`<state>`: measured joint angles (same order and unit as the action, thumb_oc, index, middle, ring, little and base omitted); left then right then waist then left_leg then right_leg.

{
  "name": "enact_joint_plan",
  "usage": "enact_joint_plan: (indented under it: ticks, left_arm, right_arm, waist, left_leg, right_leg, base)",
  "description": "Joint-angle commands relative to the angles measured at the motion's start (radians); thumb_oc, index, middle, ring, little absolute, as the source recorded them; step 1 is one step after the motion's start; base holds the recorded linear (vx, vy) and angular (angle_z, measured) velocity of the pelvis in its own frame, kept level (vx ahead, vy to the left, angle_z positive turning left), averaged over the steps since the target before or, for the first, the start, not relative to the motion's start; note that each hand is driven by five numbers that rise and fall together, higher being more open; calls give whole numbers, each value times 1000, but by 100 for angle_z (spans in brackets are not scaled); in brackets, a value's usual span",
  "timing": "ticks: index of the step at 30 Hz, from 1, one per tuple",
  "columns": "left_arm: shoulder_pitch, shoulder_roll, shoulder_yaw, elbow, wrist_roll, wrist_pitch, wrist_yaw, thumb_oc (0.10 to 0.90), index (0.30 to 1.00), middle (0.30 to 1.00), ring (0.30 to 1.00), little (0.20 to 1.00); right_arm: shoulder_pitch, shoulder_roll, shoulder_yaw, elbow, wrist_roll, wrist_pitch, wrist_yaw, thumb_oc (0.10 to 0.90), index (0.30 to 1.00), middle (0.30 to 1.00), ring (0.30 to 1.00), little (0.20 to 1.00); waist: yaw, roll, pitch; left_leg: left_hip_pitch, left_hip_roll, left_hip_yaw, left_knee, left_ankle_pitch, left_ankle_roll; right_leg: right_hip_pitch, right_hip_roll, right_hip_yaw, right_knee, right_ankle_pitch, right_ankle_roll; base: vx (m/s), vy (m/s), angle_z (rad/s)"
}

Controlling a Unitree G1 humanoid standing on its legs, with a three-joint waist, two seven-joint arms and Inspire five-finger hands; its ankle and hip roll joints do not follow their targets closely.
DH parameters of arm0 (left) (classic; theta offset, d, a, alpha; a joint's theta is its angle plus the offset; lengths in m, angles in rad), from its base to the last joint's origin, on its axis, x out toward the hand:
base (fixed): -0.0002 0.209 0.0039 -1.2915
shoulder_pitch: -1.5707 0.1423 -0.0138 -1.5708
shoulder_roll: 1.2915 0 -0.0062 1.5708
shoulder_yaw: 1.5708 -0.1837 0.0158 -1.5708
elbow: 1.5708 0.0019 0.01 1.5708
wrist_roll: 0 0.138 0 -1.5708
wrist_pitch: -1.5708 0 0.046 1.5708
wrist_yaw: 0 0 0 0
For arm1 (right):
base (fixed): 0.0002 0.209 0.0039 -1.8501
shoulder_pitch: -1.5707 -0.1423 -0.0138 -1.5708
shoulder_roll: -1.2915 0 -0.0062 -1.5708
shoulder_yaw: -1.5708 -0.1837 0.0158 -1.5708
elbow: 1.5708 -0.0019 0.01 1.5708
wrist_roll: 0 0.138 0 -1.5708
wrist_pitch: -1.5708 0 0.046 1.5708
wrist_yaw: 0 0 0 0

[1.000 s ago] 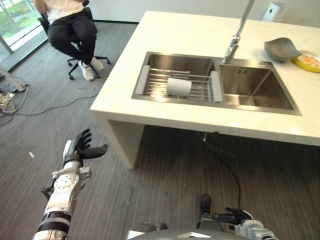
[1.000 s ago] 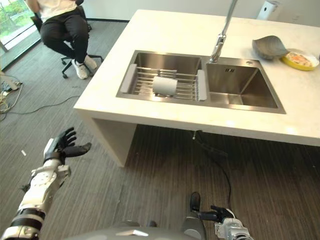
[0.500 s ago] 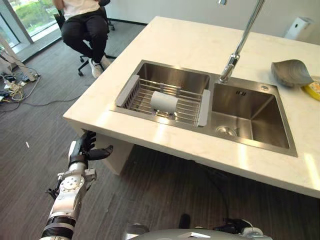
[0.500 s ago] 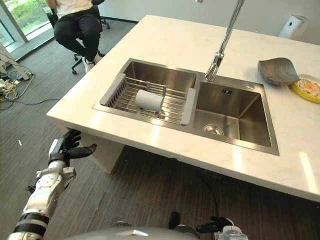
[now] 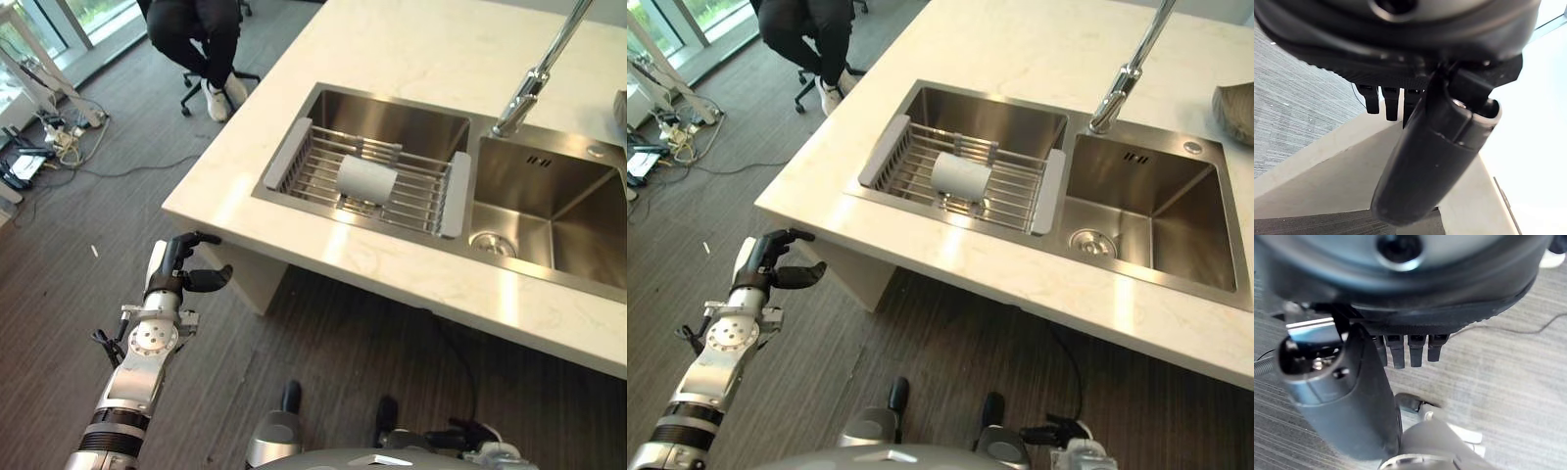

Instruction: Place the dishes in the dishwasher.

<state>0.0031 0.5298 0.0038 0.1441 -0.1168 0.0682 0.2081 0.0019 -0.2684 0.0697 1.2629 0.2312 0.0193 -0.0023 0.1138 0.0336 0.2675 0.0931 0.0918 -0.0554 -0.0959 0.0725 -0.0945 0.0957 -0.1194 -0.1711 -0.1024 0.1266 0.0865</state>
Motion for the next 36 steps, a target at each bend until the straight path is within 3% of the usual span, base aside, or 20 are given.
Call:
enact_joint_plan:
  ticks: [1, 8, 13, 16, 19, 23, 29, 34, 36]
  left_arm:
    - [-199, 19, 43, -162, -18, -188, 28, 800, 900, 900, 900, 900]
    - [-67, 36, 120, -113, -34, -159, -19, 800, 900, 900, 900, 900]
    - [17, -31, 105, 103, -192, -123, -80, 800, 900, 900, 900, 900]
    - [111, 10, 144, 234, -125, -70, -111, 800, 900, 900, 900, 900]
    - [133, 43, 189, 247, -51, -55, -93, 800, 900, 900, 900, 900]
    - [142, 66, 284, 157, 81, -68, 9, 800, 900, 900, 900, 900]
    - [86, 76, 301, -13, 188, -113, 118, 800, 900, 900, 900, 900]
    - [-33, 97, 200, -145, 232, -153, 110, 800, 900, 900, 900, 900]
    - [-148, 130, 99, -218, 277, -169, 89, 800, 900, 900, 900, 900]
  right_arm:
    - [11, -44, 45, 46, 8, 10, -4, 800, 900, 900, 900, 900]
    - [29, -43, 26, 87, -17, 29, 7, 800, 900, 900, 900, 900]
    - [34, -52, 27, 80, -12, 42, 18, 800, 900, 900, 900, 900]
    - [38, -60, 6, 78, -29, 58, 31, 800, 900, 900, 900, 900]
    - [47, -61, -5, 79, -31, 59, 37, 800, 900, 900, 900, 900]
    - [60, -45, -7, 74, -31, 51, 33, 800, 900, 900, 900, 900]
    - [58, -34, 23, 69, -21, 28, 12, 800, 900, 900, 900, 900]
    - [47, -35, 54, 53, -14, 10, 9, 800, 900, 900, 900, 900]
    - [41, -37, 72, 38, -9, 4, 10, 800, 900, 900, 900, 900]
  waist:
    - [-39, 33, -141]
    - [-9, 11, -156]
    - [-3, 7, -156]
    - [-1, 13, -159]
    - [3, 13, -158]
    - [17, 7, -155]
    - [25, -7, -151]
    - [5, -14, -152]
    - [-25, -13, -159]
  left_leg:
    - [-21, 28, -8, 9, -31, -22]
    - [0, 17, -13, 9, -48, -15]
    - [5, 10, -20, 9, -48, -8]
    - [9, 7, -25, 9, -49, -4]
    - [6, 5, -32, 9, -48, -5]
    - [-2, 5, -43, 9, -46, -7]
    - [-10, 8, -41, 9, -49, -10]
    - [-6, 10, -21, 9, -56, -9]
    - [5, 11, 0, 9, -65, -8]
  right_leg:
    - [14, 22, -26, 61, -146, 57]
    - [51, 16, -27, 18, -130, 70]
    - [60, 16, -19, 18, -134, 66]
    - [67, 15, -19, 19, -138, 64]
    - [65, 15, -22, 20, -141, 63]
    - [62, 17, -39, 20, -141, 62]
    - [50, 15, -43, 15, -134, 70]
    - [44, 11, -30, 15, -128, 76]
    - [41, 9, -16, 15, -126, 82]
  base:
    - [34, 94, -16]
    - [24, 28, -4]
    - [10, 10, 0]
    - [43, 35, -6]
    - [12, 17, 2]
    - [4, -14, 19]
    - [-11, -27, 11]
    - [4, -1, -2]
    - [28, 12, -22]
